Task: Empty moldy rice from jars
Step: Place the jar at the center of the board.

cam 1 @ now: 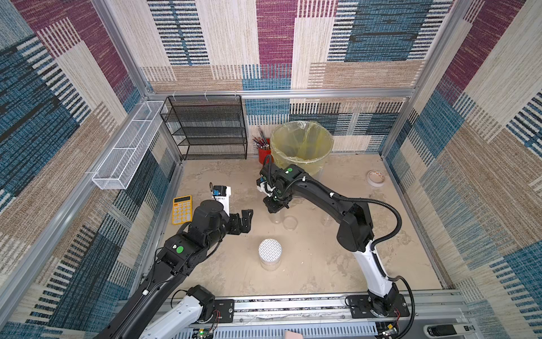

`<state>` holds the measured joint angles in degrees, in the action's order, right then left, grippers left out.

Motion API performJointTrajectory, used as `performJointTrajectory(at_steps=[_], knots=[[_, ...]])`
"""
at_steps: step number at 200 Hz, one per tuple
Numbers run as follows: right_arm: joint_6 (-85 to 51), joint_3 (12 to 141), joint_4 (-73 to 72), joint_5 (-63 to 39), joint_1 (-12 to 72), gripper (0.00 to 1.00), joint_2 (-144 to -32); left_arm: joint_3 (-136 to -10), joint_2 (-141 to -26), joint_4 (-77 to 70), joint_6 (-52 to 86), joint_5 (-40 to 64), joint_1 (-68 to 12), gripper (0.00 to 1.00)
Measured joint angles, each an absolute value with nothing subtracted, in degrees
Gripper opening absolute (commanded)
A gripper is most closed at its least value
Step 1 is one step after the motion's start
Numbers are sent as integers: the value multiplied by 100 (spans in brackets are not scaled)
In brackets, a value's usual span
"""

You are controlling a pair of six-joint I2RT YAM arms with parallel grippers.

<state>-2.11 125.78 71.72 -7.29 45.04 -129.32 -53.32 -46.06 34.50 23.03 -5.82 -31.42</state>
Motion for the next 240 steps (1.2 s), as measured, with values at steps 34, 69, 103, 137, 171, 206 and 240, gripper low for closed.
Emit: performJointTrajectory(at_steps=[34,69,103,137,171,206,240], knots=[[-228,12739,7177,-687,4523,52,-12929,-5223,-4602,3424,2449,-635,-3142,99],[-231,12916,7170,-537,4619,63,-12870,-4945,-4473,3288,2593,-738,-3142,99],[-252,13209,7155,-475,4672,66,-12785,-4880,-4366,3236,2794,-832,-3142,99],[-377,13364,7085,-434,4692,67,-12525,-4886,-4298,3245,2987,-1013,-3142,99],[-596,12641,6639,-392,4716,68,-11662,-4904,-4211,3341,3179,-1190,-3142,99],[-875,10672,5730,-456,4742,76,-10141,-4936,-4211,3551,3354,-1328,-3142,99],[-1179,8774,4814,-563,4746,89,-8685,-4849,-4233,3586,3503,-1146,-3140,99]])
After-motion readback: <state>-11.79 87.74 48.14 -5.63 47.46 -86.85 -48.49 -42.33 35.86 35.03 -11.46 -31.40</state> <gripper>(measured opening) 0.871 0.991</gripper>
